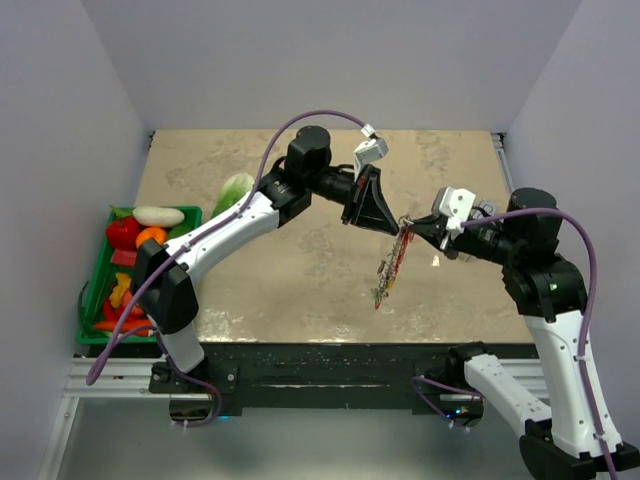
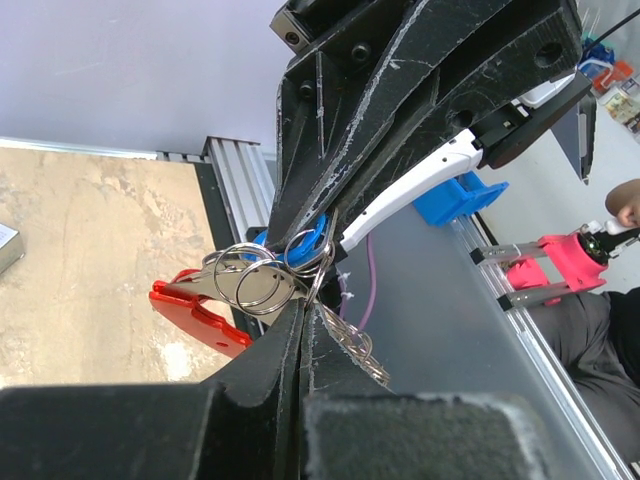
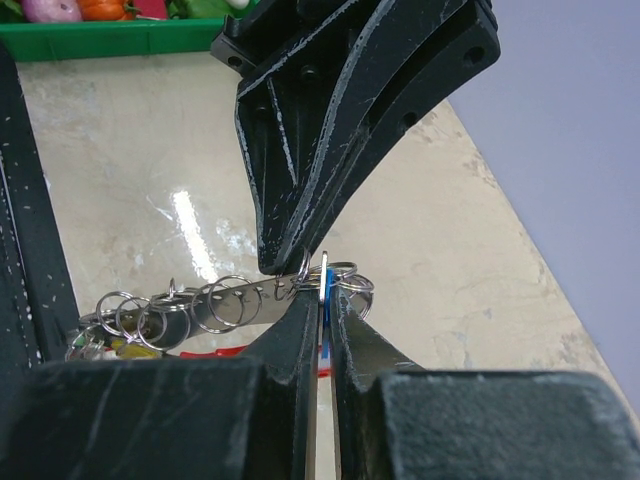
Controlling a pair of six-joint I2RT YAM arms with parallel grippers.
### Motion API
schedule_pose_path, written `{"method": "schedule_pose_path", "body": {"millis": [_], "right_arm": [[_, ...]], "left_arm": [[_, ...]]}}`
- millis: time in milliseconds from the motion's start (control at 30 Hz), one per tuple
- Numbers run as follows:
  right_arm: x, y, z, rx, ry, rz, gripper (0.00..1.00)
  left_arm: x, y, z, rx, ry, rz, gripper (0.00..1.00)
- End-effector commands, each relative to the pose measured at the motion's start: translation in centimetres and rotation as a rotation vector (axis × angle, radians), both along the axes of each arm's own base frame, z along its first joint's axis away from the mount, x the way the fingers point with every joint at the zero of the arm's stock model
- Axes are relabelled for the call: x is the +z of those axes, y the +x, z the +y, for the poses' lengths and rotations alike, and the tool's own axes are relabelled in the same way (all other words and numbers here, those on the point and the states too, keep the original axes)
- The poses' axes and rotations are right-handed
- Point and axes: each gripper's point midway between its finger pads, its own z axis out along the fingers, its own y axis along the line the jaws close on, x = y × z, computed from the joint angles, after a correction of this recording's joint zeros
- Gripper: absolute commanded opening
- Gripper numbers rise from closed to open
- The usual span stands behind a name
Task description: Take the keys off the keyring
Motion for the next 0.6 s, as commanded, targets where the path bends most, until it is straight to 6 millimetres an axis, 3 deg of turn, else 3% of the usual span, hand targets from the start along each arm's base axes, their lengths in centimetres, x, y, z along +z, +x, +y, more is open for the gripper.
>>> {"method": "schedule_pose_path", "body": {"millis": [0,367,567], "right_arm": [[-0.1,0.7,-0.3,-0.025,-0.009,-0.019,0.00],[-0.5,1.2,-0.7,-0.040,-0.047,-0.030,0.00],[-2.2,1.7,-0.7,-0.043,-0.055,0.002,0.00]], "left_arm": [[2.2,-1.0,0.5,-0.021,-0.056,-0.076,0.00],[1.6,-0.8,0.5,0.041,0.000,-0.138,0.00],[1.4,-1.2,-0.2,0.070,0.029,-0.180,0.00]]}}
